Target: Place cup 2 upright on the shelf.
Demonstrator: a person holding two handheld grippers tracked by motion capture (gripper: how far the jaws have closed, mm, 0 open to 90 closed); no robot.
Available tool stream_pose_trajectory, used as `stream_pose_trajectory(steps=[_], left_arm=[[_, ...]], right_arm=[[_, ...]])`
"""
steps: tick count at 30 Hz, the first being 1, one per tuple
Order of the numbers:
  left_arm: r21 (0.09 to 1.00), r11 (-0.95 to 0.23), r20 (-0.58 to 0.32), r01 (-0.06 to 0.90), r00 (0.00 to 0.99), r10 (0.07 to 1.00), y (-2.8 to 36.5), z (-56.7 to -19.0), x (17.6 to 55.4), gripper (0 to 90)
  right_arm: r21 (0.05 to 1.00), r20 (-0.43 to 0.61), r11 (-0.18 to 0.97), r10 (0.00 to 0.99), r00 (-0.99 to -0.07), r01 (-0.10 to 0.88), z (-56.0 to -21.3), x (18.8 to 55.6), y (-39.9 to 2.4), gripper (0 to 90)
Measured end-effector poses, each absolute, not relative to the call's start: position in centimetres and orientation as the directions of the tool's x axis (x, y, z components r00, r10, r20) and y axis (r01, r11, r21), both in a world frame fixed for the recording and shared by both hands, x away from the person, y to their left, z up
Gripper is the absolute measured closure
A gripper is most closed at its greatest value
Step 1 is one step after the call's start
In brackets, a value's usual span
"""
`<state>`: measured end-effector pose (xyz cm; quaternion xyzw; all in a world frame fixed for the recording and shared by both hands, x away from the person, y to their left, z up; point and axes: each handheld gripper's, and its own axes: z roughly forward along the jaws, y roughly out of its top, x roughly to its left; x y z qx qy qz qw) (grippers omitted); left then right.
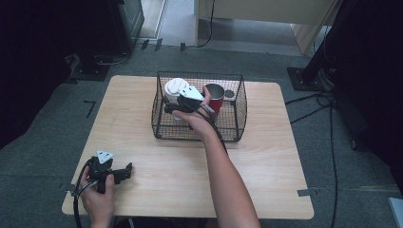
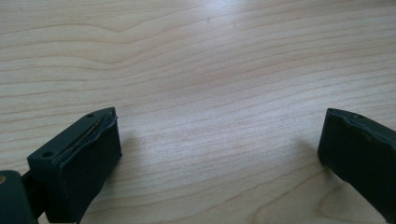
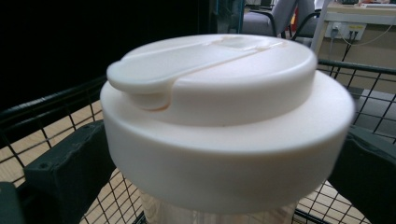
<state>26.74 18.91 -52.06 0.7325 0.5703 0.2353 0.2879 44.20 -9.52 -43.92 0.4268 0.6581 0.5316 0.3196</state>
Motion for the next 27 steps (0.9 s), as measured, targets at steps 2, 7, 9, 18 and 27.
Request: stream_pose_trajectory(steps=[2, 7, 9, 18, 27], left_arm=[[0.69, -0.184, 0.016, 0.7, 0.239, 0.971, 18.9, -52.1, 26.7, 0.0], [0.69, -0.184, 0.016, 0.7, 0.239, 0.971, 18.9, -52.1, 26.7, 0.0], [0.69, -0.184, 0.016, 0.7, 0.239, 0.971, 18.9, -52.1, 26.7, 0.0], [0.691, -0.184, 0.017, 0.699, 0.239, 0.971, 18.9, -52.1, 26.7, 0.0], [0.691, -0.185, 0.018, 0.699, 0.24, 0.971, 18.9, -52.1, 26.7, 0.0]], right_arm=[[0.974, 0.029, 0.069, 0.905, -0.424, 0.215, -43.7, 44.2, -9.6, 0.0], [0.978, 0.014, 0.079, 0.9, -0.435, 0.194, -43.3, 44.1, -10.1, 0.0], [0.978, 0.014, 0.077, 0.9, -0.435, 0.191, -43.2, 44.0, -10.2, 0.0], [0.987, -0.019, 0.089, 0.892, -0.452, 0.134, -42.3, 43.6, -10.8, 0.0], [0.992, -0.035, 0.088, 0.881, -0.471, 0.091, -41.3, 43.3, -11.9, 0.0]])
